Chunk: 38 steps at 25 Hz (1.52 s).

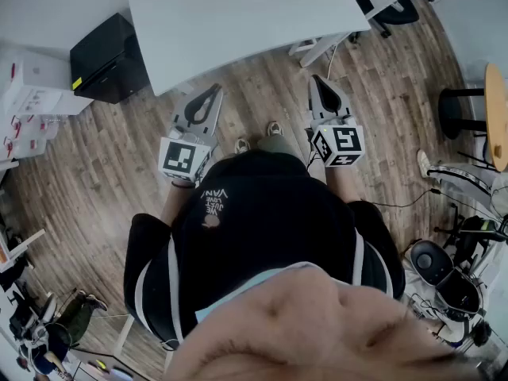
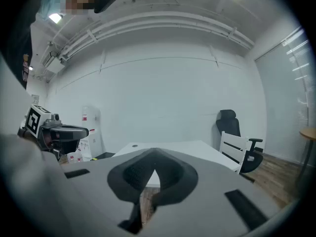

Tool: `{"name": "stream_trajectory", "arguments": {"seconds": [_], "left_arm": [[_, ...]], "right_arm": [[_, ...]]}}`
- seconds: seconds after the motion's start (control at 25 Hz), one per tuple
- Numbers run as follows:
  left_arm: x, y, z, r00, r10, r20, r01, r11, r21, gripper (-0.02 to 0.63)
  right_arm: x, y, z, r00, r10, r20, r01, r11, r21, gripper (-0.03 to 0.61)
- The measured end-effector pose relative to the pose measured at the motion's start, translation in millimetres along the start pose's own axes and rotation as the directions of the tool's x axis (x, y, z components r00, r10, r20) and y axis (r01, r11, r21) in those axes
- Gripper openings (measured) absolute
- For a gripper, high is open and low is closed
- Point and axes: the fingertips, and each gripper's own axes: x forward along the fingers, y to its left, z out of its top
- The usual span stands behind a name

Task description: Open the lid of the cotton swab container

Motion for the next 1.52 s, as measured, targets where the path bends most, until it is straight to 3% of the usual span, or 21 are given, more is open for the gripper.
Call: {"name": "stream_trajectory", "arguments": {"seconds": [0.28, 0.68, 1.08, 1.52], "left_arm": [[3.3, 9.8, -1.7, 1.000, -0.007, 0.007, 0.006, 1.000, 0.021, 0.032], [15.7, 24.9, -8.6, 1.000, 0.009, -0.008, -0.009, 1.000, -0.026, 0.031], [59.2, 48.5, -1.8, 0.999, 0.050, -0.011, -0.050, 0.998, -0.026, 0.031], [119.3, 52.5, -11.2, 0.995, 0.093, -0.042, -0.096, 0.992, -0.082, 0.032]], "right_arm": [[5.5, 3.7, 0.6, 0.999, -0.008, 0.039, 0.007, 1.000, 0.019, 0.012], [23.9, 4.3, -1.7, 1.000, 0.007, 0.029, -0.008, 0.999, 0.034, 0.012], [62.6, -25.1, 13.1, 0.999, 0.039, 0.035, -0.040, 0.999, 0.018, 0.012], [105.3, -71.5, 12.5, 0.993, 0.112, 0.031, -0.112, 0.993, 0.019, 0.012]]}}
